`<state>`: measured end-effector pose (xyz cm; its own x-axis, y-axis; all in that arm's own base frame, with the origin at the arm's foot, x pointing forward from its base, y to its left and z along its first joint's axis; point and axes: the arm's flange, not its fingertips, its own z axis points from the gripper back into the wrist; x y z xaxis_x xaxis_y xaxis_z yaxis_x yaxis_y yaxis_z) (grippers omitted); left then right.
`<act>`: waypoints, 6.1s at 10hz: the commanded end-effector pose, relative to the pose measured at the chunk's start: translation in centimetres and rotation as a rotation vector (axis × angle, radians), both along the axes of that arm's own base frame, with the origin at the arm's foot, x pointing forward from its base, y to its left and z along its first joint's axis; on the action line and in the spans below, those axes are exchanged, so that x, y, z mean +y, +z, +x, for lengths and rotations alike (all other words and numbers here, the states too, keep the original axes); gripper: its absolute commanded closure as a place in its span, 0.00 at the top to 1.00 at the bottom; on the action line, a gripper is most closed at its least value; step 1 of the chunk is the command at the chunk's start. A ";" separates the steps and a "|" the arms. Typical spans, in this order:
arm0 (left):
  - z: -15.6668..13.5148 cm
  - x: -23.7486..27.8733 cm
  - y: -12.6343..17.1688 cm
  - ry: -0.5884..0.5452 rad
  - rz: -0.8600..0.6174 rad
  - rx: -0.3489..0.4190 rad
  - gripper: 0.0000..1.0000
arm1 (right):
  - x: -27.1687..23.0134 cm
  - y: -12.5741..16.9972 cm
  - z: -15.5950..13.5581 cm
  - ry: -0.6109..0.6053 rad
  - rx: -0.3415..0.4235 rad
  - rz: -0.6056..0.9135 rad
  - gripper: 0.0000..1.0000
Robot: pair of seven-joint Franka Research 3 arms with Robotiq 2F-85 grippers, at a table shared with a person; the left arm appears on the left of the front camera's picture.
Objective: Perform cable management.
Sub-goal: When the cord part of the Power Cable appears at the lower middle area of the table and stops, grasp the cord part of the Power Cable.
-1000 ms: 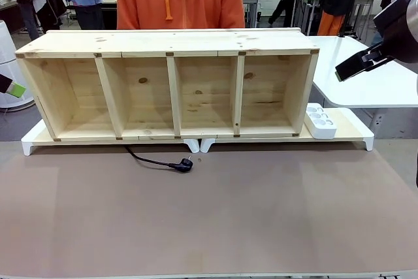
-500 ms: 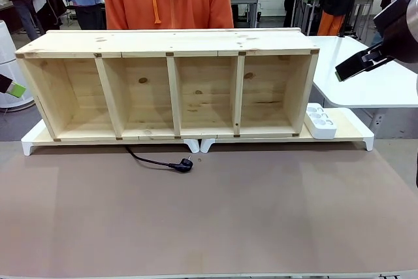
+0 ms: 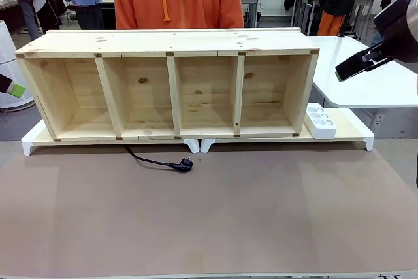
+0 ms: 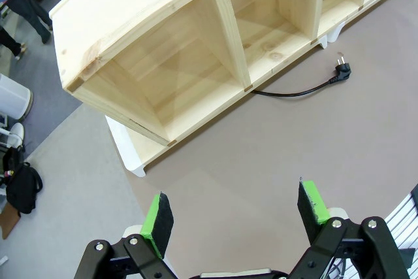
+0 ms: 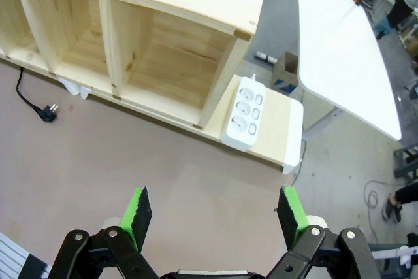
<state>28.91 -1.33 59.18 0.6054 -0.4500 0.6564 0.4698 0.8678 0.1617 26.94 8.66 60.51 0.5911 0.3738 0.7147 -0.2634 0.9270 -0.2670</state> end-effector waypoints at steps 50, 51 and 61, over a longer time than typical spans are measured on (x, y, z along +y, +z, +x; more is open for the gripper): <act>0.0 0.1 0.1 0.005 -0.002 -0.005 1.00 | 37.6 -27.0 19.9 0.967 0.608 -0.196 1.00; 0.0 0.1 0.1 0.005 -0.002 -0.005 1.00 | 37.7 -27.4 20.2 0.980 0.619 -0.205 1.00; 0.0 0.1 0.1 0.005 -0.002 -0.005 1.00 | 37.6 -29.8 22.2 1.030 0.690 -0.277 1.00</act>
<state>28.87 -1.32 59.24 0.6045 -0.4499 0.6574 0.4691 0.8680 0.1626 48.55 46.39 30.58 0.1831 0.9585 0.2186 -0.9828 0.1725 0.0666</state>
